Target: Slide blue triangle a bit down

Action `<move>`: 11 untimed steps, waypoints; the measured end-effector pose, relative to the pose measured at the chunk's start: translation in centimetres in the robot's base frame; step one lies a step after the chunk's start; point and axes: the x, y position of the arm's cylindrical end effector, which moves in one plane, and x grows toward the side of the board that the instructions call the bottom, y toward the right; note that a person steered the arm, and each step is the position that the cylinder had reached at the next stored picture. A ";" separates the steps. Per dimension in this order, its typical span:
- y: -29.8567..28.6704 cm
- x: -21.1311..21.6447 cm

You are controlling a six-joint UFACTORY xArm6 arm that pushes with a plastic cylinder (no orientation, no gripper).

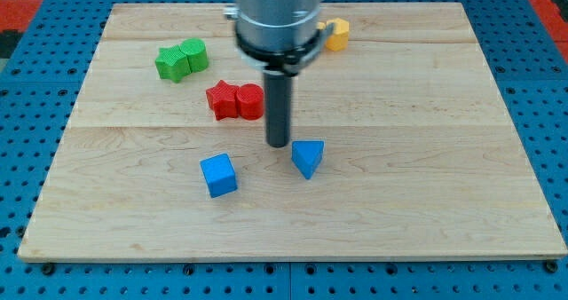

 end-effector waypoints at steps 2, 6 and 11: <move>-1.1 0.0; -2.0 0.0; -4.1 1.4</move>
